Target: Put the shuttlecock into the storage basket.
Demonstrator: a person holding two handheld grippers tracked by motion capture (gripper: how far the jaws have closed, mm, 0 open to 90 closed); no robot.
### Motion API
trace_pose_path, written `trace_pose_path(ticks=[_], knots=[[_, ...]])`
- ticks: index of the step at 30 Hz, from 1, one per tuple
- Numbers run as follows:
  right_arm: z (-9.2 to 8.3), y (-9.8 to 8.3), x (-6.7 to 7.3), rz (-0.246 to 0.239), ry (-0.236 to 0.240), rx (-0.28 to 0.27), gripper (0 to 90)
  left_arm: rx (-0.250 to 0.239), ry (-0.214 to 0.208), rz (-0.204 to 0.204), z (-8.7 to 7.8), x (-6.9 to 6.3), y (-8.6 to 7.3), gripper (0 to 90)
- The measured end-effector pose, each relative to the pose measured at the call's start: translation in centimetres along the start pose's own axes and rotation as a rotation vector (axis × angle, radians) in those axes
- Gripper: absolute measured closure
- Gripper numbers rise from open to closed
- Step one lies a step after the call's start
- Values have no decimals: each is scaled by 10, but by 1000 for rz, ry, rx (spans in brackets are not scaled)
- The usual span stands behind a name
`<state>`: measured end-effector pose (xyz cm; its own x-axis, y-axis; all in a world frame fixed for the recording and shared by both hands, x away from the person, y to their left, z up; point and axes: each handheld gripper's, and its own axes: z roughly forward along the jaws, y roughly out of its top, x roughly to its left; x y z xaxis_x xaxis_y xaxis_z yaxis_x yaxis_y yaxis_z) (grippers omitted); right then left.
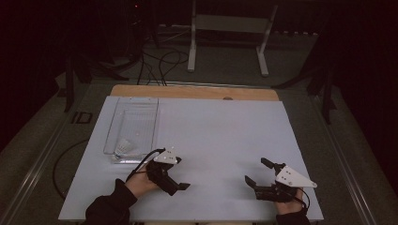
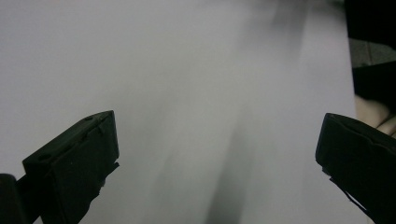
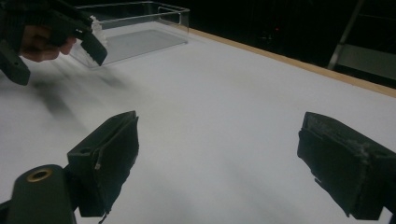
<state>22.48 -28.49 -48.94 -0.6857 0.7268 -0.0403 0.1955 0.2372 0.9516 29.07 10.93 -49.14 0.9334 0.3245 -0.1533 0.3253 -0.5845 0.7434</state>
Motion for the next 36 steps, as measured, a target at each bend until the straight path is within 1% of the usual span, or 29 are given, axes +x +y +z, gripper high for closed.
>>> trace_pose_path(ticks=[3,5,6,7,10,17,19,21,23,29,34,36], knots=[[0,0,0,0,0,0,123,-10,11,-17,-5,2,-7,0],[0,0,0,1,1,0,123,-22,11,-28,-9,3,-11,0],[0,0,0,0,1,0,123,-31,7,-27,-10,3,-13,0],[0,0,0,-1,1,0,123,-32,-1,-28,-12,4,-14,0],[0,0,0,-2,2,1,123,-31,-5,-26,-16,4,-20,0],[0,0,0,1,1,0,123,-31,-1,-56,-23,6,-34,0],[0,0,0,2,1,0,123,-25,7,-61,-25,7,-37,0],[0,0,0,2,0,0,123,-34,16,-72,-28,8,-42,0],[0,0,0,1,1,2,123,-31,25,-81,-30,9,-46,0],[0,0,0,-1,1,3,123,-63,61,-111,-41,10,-57,0],[0,0,0,0,4,6,123,-76,82,-108,-49,8,-67,0],[1,-1,0,1,6,7,123,-92,96,-117,-53,7,-70,0]])
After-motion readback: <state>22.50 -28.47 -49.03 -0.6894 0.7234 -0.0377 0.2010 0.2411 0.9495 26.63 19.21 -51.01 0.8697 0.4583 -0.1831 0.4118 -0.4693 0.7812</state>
